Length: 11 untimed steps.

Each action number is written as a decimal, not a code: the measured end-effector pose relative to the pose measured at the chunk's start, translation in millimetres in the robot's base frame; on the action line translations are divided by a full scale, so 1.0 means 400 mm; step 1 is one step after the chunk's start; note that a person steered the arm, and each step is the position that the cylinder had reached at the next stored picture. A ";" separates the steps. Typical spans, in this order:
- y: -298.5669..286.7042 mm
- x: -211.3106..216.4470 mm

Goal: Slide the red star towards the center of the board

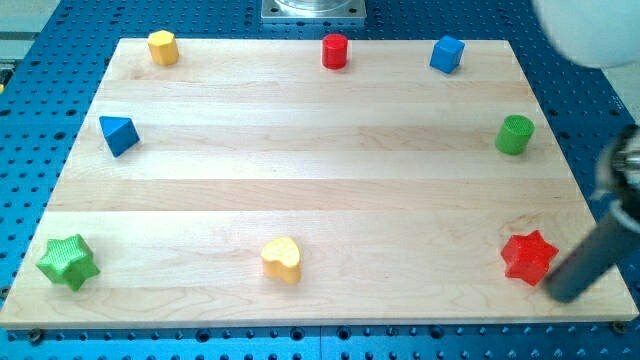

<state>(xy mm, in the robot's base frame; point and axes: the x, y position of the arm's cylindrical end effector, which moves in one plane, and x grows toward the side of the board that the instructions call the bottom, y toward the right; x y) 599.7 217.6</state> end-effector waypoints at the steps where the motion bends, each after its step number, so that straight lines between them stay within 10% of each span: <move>1: -0.104 -0.097; 3: -0.032 -0.154; 5: -0.268 -0.314; 7: -0.191 -0.140; 11: -0.504 -0.344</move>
